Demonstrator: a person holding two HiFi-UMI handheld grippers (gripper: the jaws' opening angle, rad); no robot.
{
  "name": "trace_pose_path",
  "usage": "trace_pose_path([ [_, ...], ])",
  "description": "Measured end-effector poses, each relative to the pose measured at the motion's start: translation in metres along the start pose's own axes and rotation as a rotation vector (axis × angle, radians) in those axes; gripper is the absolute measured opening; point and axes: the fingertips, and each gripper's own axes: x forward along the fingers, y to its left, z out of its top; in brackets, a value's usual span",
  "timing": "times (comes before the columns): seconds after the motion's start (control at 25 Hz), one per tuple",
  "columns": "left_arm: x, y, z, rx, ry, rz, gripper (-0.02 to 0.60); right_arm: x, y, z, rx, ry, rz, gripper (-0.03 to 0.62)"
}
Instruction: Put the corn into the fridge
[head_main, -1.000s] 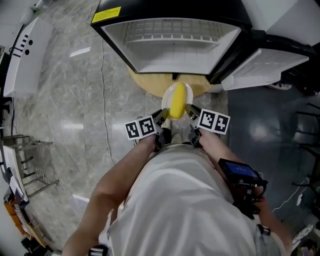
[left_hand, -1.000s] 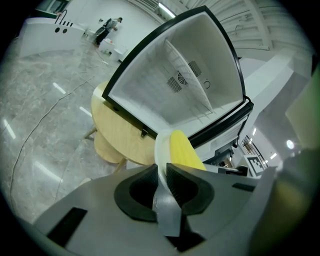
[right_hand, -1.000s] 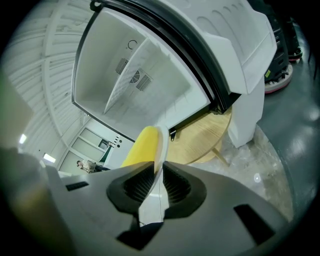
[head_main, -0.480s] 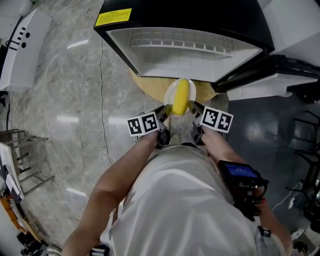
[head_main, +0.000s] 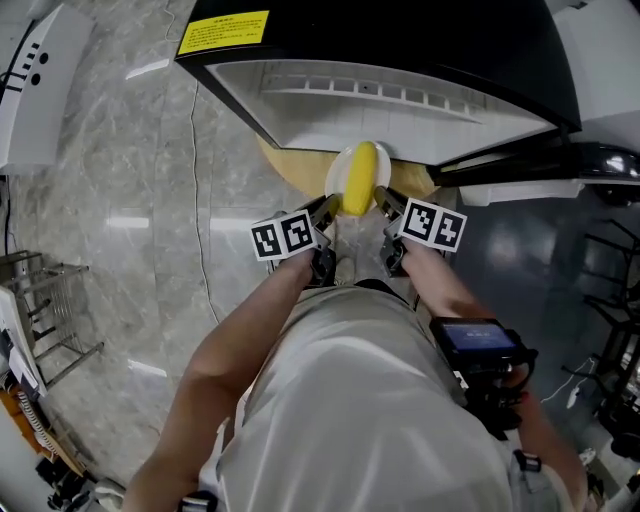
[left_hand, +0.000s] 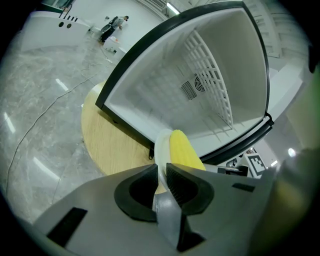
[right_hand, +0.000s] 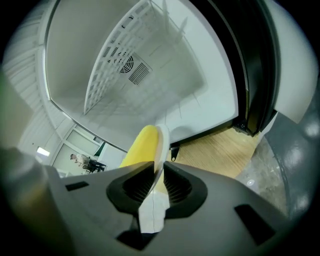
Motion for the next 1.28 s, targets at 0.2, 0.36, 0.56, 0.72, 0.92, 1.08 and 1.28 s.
trace_pose_path([
  [0.2, 0.007, 0.005, 0.02, 0.028, -0.004, 0.01, 0.052, 0.015, 0.003, 0.013, 0.0, -0.005, 0.006, 0.052],
  [0.36, 0.009, 0.009, 0.032, 0.035, -0.013, 0.022, 0.052, 0.026, 0.006, 0.02, 0.003, -0.006, 0.02, 0.052],
  [0.56, 0.015, 0.013, 0.038, 0.02, -0.021, 0.026, 0.052, 0.034, 0.005, 0.028, 0.001, -0.008, 0.019, 0.052],
  [0.72, 0.017, 0.014, 0.04, 0.015, -0.027, 0.027, 0.052, 0.036, 0.005, 0.031, -0.005, -0.007, 0.019, 0.052],
  [0.92, 0.018, 0.012, 0.042, 0.021, -0.029, 0.024, 0.052, 0.034, 0.005, 0.032, -0.008, -0.009, 0.015, 0.052],
  [1.08, 0.015, 0.007, 0.044, 0.019, -0.043, 0.028, 0.052, 0.03, 0.009, 0.035, -0.018, -0.013, 0.014, 0.052],
  [1.28, 0.029, 0.011, 0.053, 0.016, -0.058, 0.043, 0.052, 0.041, 0.002, 0.047, -0.025, -0.015, 0.003, 0.052],
])
